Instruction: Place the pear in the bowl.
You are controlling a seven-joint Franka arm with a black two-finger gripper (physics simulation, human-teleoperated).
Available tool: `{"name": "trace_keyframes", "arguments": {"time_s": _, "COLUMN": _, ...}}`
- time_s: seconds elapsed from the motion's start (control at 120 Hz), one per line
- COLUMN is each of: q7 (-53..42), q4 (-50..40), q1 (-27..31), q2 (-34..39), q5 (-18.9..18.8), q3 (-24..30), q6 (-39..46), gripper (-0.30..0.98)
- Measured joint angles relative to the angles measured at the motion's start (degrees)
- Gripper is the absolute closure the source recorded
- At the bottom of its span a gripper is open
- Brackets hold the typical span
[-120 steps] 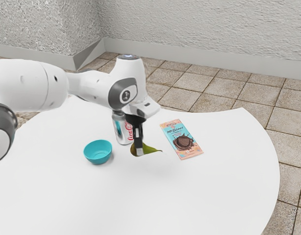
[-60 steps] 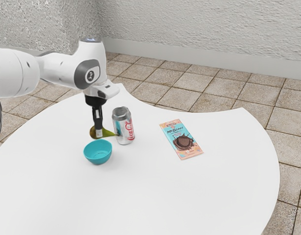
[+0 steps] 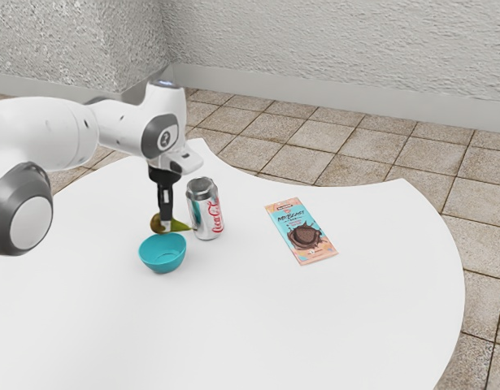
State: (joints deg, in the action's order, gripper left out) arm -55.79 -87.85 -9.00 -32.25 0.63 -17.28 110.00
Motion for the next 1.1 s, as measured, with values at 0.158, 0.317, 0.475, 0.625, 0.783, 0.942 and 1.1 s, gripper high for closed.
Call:
{"name": "trace_keyframes", "arguments": {"time_s": 0.158, "q7": -0.54, "q4": -0.98, "q1": -0.42, "q2": 0.06, "q5": 1.42, "q3": 0.00, "q6": -0.02, "gripper": 0.65}}
{"name": "trace_keyframes", "arguments": {"time_s": 0.317, "q7": -1.16, "q4": -2.35, "q1": -0.57, "q2": 0.77, "q5": 2.42, "q3": -0.01, "q6": -0.65, "gripper": 0.39}}
{"name": "trace_keyframes", "arguments": {"time_s": 0.475, "q7": -1.85, "q4": -2.76, "q1": -0.58, "q2": 1.31, "q5": 3.04, "q3": 0.03, "q6": -1.46, "gripper": 0.19}}
{"name": "trace_keyframes", "arguments": {"time_s": 0.625, "q7": -2.34, "q4": -4.53, "q1": -1.24, "q2": 4.59, "q5": 3.18, "q3": 0.03, "q6": -2.02, "gripper": 0.09}}
{"name": "trace_keyframes", "arguments": {"time_s": 0.783, "q7": -2.68, "q4": -5.93, "q1": -4.13, "q2": 16.47, "q5": 2.86, "q3": 0.05, "q6": -7.26, "gripper": 0.04}}
{"name": "trace_keyframes", "arguments": {"time_s": 0.942, "q7": -2.57, "q4": -5.51, "q1": -6.22, "q2": 26.68, "q5": 2.38, "q3": 0.31, "q6": -12.16, "gripper": 0.02}}
{"name": "trace_keyframes", "arguments": {"time_s": 1.1, "q7": -2.46, "q4": -4.46, "q1": -7.69, "q2": 29.77, "q5": -0.26, "q3": 0.53, "q6": -14.46, "gripper": 0.01}}
